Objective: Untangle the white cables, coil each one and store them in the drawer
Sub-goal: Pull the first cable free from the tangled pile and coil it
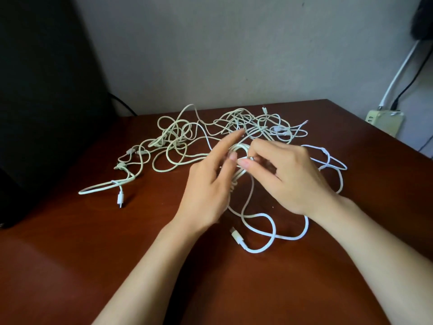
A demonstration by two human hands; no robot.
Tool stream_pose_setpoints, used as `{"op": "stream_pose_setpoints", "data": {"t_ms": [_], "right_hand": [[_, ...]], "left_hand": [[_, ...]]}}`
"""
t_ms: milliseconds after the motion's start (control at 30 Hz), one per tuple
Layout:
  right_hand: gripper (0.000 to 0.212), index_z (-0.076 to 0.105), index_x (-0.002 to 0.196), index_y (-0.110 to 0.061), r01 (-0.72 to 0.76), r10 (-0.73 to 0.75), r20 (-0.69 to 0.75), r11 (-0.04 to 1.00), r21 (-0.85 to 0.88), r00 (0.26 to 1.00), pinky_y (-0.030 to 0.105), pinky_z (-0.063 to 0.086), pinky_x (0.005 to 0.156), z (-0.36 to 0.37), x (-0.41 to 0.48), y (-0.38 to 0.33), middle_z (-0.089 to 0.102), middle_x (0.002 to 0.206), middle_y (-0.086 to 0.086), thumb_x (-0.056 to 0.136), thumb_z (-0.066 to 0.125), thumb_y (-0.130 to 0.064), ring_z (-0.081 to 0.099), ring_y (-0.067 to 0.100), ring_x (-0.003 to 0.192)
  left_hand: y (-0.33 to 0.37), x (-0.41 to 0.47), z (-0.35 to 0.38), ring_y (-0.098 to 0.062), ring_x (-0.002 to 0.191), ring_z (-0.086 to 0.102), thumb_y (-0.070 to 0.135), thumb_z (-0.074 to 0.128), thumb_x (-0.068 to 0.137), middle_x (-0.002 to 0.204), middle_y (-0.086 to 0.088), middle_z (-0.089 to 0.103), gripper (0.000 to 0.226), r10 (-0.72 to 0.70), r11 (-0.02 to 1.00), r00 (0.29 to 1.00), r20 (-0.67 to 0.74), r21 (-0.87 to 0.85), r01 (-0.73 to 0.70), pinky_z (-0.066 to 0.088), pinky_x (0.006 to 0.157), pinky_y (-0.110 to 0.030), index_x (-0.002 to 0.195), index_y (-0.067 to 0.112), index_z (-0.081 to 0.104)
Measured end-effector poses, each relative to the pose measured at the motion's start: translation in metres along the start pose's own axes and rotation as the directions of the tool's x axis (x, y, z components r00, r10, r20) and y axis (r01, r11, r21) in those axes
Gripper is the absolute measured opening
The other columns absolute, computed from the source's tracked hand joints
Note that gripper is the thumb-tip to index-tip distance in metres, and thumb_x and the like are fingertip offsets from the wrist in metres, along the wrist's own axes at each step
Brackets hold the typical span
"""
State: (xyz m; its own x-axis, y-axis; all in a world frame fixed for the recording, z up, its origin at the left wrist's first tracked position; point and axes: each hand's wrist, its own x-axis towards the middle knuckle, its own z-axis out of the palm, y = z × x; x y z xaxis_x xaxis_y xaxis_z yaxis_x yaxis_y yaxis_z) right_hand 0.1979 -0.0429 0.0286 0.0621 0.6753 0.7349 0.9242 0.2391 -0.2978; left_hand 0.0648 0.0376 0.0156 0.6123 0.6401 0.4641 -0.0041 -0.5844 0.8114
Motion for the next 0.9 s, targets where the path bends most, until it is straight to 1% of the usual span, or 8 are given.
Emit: {"op": "stream_pose_setpoints", "data": {"t_ms": [100,167,233,367,567,667,767,900], "right_hand": [[0.027,0.050,0.070,-0.009,-0.085,0.082,0.023,0.989,0.124,0.996,0.018,0.029,0.053,0.000,0.001,0.000,0.042,0.058,-0.003,0.090,0.058,-0.024,0.039,0.014,0.058],[0.025,0.052,0.069,-0.006,-0.141,0.133,0.050,0.966,0.219,0.990,0.021,0.030,0.053,-0.001,0.001,0.001,0.044,0.057,0.002,0.088,0.059,-0.021,0.040,0.017,0.056],[0.026,0.052,0.069,-0.005,-0.186,0.173,0.070,0.933,0.309,0.982,0.027,0.033,0.054,-0.001,0.002,0.002,0.046,0.059,0.006,0.087,0.059,-0.021,0.041,0.021,0.055],[0.027,0.050,0.066,-0.006,-0.245,0.228,0.089,0.873,0.422,0.969,0.037,0.035,0.057,0.000,0.002,0.001,0.047,0.060,0.012,0.087,0.059,-0.022,0.042,0.029,0.059],[0.026,0.047,0.061,-0.012,-0.342,0.301,0.165,0.763,0.549,0.939,0.015,0.030,0.054,0.000,0.005,0.004,0.041,0.051,-0.010,0.084,0.057,-0.019,0.035,0.002,0.052],[0.025,0.048,0.060,-0.016,-0.363,0.340,0.164,0.685,0.632,0.926,0.010,0.029,0.050,-0.001,0.007,0.007,0.041,0.048,-0.011,0.083,0.057,-0.017,0.036,0.001,0.047],[0.023,0.049,0.061,-0.012,-0.385,0.370,0.184,0.596,0.705,0.911,0.015,0.026,0.045,0.000,0.008,0.009,0.040,0.049,-0.004,0.083,0.057,-0.016,0.033,0.003,0.045],[0.028,0.047,0.065,-0.008,-0.472,0.413,0.264,0.563,0.678,0.872,0.021,0.029,0.044,0.005,0.007,0.011,0.045,0.049,-0.002,0.090,0.059,-0.007,0.034,0.008,0.041]], "left_hand": [[0.004,-0.001,-0.005,0.000,0.104,0.060,0.020,0.040,0.096,0.113,0.012,0.066,0.043,0.084,0.995,0.992,0.091,0.039,-0.088,0.046,0.096,-0.030,0.132,0.040,0.050],[0.005,-0.002,-0.008,-0.001,0.106,0.060,0.026,0.049,0.094,0.111,0.016,0.066,0.037,0.095,0.995,0.985,0.143,0.029,-0.100,0.047,0.095,-0.029,0.129,0.040,0.051],[0.005,-0.002,-0.008,0.003,0.108,0.058,0.030,0.064,0.085,0.113,0.022,0.064,0.046,0.121,0.988,0.977,0.176,0.071,-0.135,0.045,0.095,-0.021,0.129,0.037,0.049],[0.000,0.001,-0.006,0.004,0.107,0.058,0.028,0.076,0.076,0.113,0.021,0.062,0.058,0.216,0.960,0.966,0.140,0.151,-0.237,0.045,0.094,-0.020,0.128,0.030,0.051],[-0.006,0.002,-0.004,0.003,0.103,0.060,0.012,0.077,0.076,0.109,0.014,0.067,0.046,0.246,0.948,0.960,0.133,0.175,-0.267,0.045,0.091,-0.016,0.119,0.017,0.061],[-0.004,0.001,-0.001,0.005,0.105,0.060,0.014,0.076,0.077,0.110,0.013,0.068,0.045,0.229,0.957,0.966,0.123,0.151,-0.246,0.043,0.092,-0.014,0.120,0.017,0.062],[-0.003,0.002,-0.002,-0.001,0.106,0.061,0.017,0.076,0.080,0.110,0.012,0.068,0.042,0.155,0.984,0.983,0.097,0.072,-0.162,0.045,0.095,-0.021,0.119,0.016,0.062],[-0.008,0.001,-0.004,-0.011,0.083,0.065,0.028,0.079,0.077,0.101,0.011,0.069,0.046,0.060,0.994,0.995,0.078,0.090,-0.067,0.050,0.080,-0.025,0.119,0.021,0.062]]}}
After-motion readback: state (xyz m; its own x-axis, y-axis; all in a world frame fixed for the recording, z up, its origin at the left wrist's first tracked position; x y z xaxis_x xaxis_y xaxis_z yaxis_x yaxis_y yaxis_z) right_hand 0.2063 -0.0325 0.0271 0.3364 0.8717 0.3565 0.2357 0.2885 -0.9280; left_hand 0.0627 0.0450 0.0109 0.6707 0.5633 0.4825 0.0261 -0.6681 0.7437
